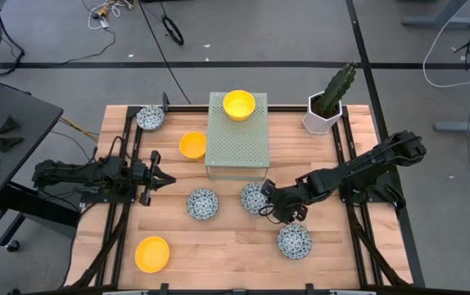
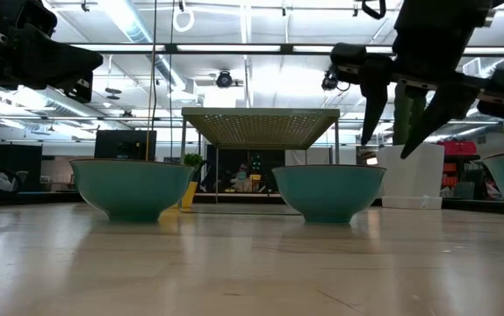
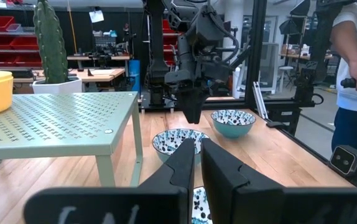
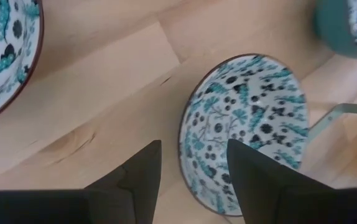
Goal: Pick & Place Mini bowls
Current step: Put the blue and white bowl on the shelf
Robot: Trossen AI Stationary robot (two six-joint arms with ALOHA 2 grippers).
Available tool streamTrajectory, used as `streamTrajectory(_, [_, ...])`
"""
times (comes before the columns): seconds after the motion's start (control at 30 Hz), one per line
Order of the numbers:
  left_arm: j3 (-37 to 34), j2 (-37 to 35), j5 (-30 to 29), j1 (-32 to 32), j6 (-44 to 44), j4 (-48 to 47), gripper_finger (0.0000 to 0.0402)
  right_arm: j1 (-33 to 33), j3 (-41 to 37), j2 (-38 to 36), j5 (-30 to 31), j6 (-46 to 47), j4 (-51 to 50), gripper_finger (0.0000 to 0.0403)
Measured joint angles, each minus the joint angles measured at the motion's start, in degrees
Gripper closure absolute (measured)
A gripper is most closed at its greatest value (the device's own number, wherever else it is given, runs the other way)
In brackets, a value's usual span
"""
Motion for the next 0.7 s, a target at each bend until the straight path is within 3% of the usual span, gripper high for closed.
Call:
streamTrajectory(0.43, [0.0, 0.0, 0.0, 0.0, 0.0, 0.0, 0.0367, 0.0, 0.0, 2.8, 0.0, 0.0, 1.0, 0.0220])
streamTrajectory(0.7, [0.0, 0.0, 0.0, 0.0, 0.0, 0.0, 0.0367, 0.0, 0.0, 3.1, 0.0, 0.1, 1.0, 0.0266])
